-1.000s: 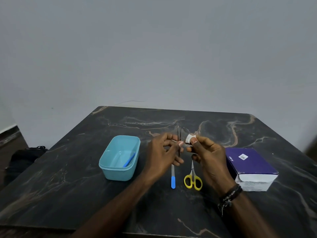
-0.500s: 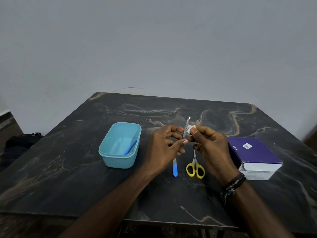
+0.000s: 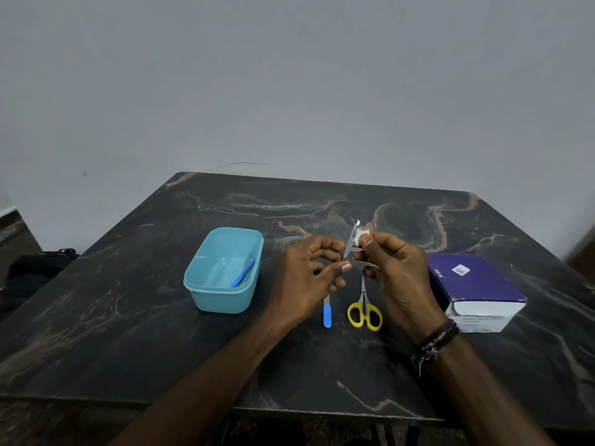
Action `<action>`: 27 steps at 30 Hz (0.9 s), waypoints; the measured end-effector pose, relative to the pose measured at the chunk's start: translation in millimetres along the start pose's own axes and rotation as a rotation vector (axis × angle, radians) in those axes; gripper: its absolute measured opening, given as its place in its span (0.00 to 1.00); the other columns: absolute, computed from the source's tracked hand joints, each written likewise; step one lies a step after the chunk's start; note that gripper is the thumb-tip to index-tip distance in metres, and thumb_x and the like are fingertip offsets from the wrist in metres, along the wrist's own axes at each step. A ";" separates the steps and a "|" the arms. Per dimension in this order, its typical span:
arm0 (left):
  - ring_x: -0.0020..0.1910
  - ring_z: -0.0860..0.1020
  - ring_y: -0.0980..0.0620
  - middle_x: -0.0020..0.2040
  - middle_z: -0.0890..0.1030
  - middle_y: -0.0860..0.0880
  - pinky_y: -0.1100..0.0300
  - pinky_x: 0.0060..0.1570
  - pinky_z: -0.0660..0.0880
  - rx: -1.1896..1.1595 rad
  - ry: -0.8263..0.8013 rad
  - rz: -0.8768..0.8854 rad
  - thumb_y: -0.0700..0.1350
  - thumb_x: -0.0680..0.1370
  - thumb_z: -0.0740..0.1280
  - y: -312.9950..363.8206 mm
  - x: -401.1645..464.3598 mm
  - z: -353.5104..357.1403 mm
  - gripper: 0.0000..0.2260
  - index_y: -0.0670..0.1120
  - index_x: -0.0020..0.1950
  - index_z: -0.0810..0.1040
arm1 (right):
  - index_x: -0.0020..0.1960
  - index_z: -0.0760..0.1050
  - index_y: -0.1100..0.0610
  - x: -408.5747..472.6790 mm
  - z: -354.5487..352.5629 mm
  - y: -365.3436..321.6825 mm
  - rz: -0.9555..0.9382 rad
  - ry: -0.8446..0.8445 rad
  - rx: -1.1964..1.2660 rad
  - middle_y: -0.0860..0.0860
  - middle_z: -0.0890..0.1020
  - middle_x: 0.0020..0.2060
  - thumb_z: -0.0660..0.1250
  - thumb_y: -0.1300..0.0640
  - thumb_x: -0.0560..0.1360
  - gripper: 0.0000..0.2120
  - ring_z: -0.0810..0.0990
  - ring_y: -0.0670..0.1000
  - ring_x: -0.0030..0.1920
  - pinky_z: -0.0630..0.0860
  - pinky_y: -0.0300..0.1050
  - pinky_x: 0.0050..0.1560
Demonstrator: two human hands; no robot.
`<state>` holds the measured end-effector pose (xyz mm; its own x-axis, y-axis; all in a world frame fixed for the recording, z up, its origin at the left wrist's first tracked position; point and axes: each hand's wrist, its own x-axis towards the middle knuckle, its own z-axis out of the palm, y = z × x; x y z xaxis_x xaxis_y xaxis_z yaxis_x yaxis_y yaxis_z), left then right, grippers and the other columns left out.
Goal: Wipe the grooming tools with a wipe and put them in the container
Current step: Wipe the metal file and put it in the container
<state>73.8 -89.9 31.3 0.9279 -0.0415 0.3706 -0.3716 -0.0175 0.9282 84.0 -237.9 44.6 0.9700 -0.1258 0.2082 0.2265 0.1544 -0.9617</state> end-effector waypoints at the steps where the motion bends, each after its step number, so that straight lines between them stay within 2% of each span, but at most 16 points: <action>1: 0.33 0.84 0.45 0.41 0.82 0.47 0.57 0.34 0.81 0.005 -0.003 0.003 0.36 0.73 0.73 -0.1 -0.2 0.0 0.09 0.46 0.50 0.79 | 0.50 0.81 0.57 -0.2 -0.1 -0.3 0.000 -0.004 -0.005 0.52 0.85 0.39 0.69 0.60 0.75 0.05 0.81 0.47 0.39 0.74 0.38 0.34; 10: 0.33 0.83 0.46 0.41 0.82 0.46 0.61 0.32 0.79 0.045 -0.024 0.012 0.36 0.73 0.72 1.1 -1.9 1.4 0.09 0.47 0.49 0.79 | 0.49 0.81 0.58 -0.2 -0.3 -0.3 0.008 -0.034 0.006 0.53 0.85 0.39 0.68 0.61 0.75 0.05 0.81 0.48 0.39 0.74 0.39 0.34; 16: 0.32 0.83 0.47 0.37 0.83 0.48 0.57 0.29 0.78 0.064 -0.026 0.011 0.36 0.73 0.73 -0.5 -1.2 -0.2 0.06 0.45 0.48 0.80 | 0.50 0.81 0.59 0.2 -0.7 0.2 0.028 -0.101 -0.027 0.52 0.86 0.40 0.66 0.62 0.77 0.06 0.82 0.47 0.39 0.72 0.39 0.34; 22: 0.28 0.80 0.50 0.38 0.84 0.45 0.66 0.26 0.73 0.044 -0.038 0.028 0.34 0.74 0.71 1.3 1.0 -3.3 0.05 0.42 0.46 0.81 | 0.52 0.81 0.61 0.5 -1.5 0.0 0.045 -0.132 -0.082 0.59 0.85 0.46 0.64 0.61 0.78 0.08 0.81 0.50 0.43 0.72 0.40 0.36; 27: 0.27 0.78 0.53 0.39 0.84 0.43 0.70 0.26 0.71 -0.001 -0.034 0.028 0.32 0.74 0.70 5.5 0.9 -3.0 0.07 0.45 0.43 0.81 | 0.47 0.82 0.61 -0.1 0.3 -0.3 0.036 -0.083 -0.086 0.59 0.85 0.43 0.66 0.62 0.77 0.06 0.81 0.52 0.42 0.71 0.41 0.34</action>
<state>72.7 -87.1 36.8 0.9154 -0.0760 0.3952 -0.3974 -0.0149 0.9175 83.8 -237.6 45.0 0.9822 -0.0395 0.1837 0.1862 0.0726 -0.9798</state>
